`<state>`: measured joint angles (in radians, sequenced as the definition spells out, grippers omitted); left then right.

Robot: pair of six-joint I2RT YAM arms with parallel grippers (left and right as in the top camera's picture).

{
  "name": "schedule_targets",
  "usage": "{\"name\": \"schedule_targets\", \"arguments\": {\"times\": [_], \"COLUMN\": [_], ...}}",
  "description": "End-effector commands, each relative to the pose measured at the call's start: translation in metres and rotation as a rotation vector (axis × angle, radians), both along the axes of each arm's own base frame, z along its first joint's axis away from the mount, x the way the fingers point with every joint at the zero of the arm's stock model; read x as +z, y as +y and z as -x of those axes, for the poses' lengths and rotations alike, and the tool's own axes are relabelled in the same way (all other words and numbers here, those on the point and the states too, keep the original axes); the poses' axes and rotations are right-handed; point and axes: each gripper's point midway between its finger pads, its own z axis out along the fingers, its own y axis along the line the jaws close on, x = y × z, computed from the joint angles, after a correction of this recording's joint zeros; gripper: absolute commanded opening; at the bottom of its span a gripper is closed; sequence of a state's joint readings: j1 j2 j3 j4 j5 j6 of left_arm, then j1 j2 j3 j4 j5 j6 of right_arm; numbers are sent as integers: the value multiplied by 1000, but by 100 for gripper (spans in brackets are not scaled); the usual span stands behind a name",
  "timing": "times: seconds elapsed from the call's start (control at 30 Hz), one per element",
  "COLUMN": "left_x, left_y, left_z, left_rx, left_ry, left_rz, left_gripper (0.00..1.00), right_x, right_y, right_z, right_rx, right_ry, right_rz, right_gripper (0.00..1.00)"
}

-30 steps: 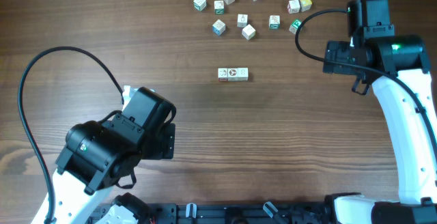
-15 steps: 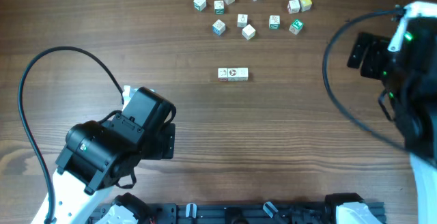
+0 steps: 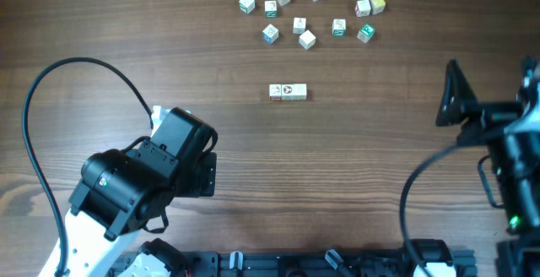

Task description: Form a horizontal line

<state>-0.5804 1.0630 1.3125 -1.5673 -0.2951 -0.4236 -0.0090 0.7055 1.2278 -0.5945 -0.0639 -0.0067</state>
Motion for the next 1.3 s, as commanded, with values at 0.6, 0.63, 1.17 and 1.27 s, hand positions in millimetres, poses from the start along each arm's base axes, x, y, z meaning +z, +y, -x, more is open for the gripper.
{"name": "schedule_targets", "arguments": {"times": [0.6, 0.63, 1.17, 1.27], "left_x": [-1, -1, -1, -1], "left_y": [3, 3, 3, 3], "left_z": [-2, -2, -2, -2], "left_rx": [7, 7, 7, 7], "left_ry": [-6, -7, -7, -6], "left_rz": [-15, -15, -15, -15], "left_gripper": [100, 100, 100, 100], "right_x": [-181, -188, -264, -264], "right_y": [4, 3, -7, -6], "right_z": [16, 14, 0, 0], "right_rx": [79, 72, -11, -4], "right_ry": [-412, -382, -72, -73], "right_rz": [-161, -164, -180, -195], "right_gripper": [100, 100, 100, 100]}}
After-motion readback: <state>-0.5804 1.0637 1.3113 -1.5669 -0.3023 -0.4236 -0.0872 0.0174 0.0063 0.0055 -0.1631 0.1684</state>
